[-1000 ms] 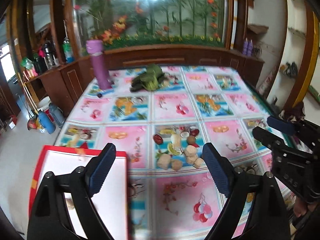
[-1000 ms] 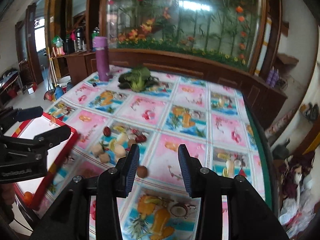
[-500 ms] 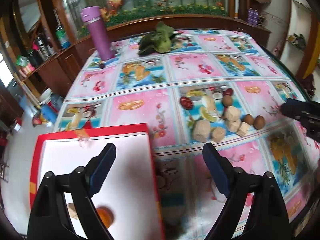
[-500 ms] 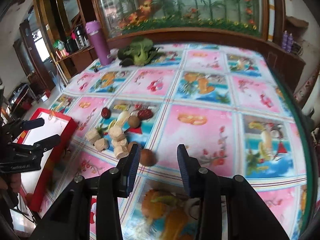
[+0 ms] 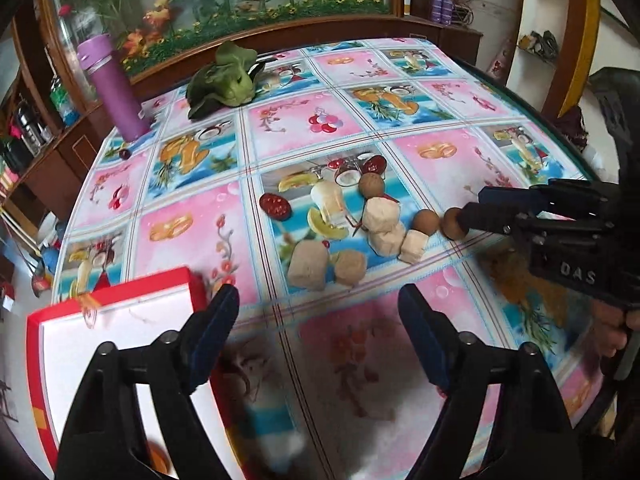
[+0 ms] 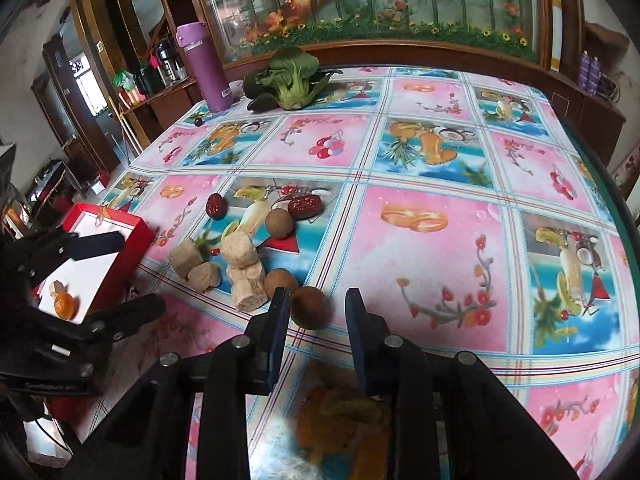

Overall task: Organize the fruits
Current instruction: 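Grasp a beige cube with the left tool while the right tool grasps a brown round fruit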

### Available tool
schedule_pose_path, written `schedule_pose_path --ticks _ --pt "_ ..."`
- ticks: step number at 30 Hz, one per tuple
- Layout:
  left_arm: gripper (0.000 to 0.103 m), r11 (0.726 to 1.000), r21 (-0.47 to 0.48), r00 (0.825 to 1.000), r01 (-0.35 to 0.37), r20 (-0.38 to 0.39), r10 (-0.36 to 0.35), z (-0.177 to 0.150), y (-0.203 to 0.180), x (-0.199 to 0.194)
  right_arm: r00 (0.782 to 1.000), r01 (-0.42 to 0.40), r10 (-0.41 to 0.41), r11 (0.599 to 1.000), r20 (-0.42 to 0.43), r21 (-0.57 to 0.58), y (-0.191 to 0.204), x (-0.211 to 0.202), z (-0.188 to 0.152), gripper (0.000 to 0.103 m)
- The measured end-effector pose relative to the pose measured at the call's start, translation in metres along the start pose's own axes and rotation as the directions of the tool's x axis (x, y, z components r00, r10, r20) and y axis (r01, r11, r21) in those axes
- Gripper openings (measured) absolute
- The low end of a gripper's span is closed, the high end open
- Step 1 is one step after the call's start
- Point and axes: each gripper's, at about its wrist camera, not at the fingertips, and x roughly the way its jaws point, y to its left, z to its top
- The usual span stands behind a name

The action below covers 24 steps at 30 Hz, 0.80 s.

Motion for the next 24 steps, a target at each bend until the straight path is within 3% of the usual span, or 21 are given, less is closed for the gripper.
schedule_pose_path --ticks 5,12,24 --pt "0.069 1.0 -0.017 0.998 -0.006 -0.069 0.005 0.006 0.013 0.027 1.0 -0.005 0.005 1.0 -0.004 0.008 -0.003 0.003 0.0 0.028" --pt "0.067 1.0 0.004 0.992 -0.024 -0.124 0.024 0.009 0.023 0.042 1.0 -0.021 0.021 1.0 -0.004 0.012 -0.005 0.007 0.0 0.028" --pt "0.055 0.999 0.009 0.991 0.042 -0.13 -0.04 0.021 0.021 0.057 0.999 -0.043 0.043 0.999 -0.034 -0.003 -0.002 0.015 -0.002 0.028"
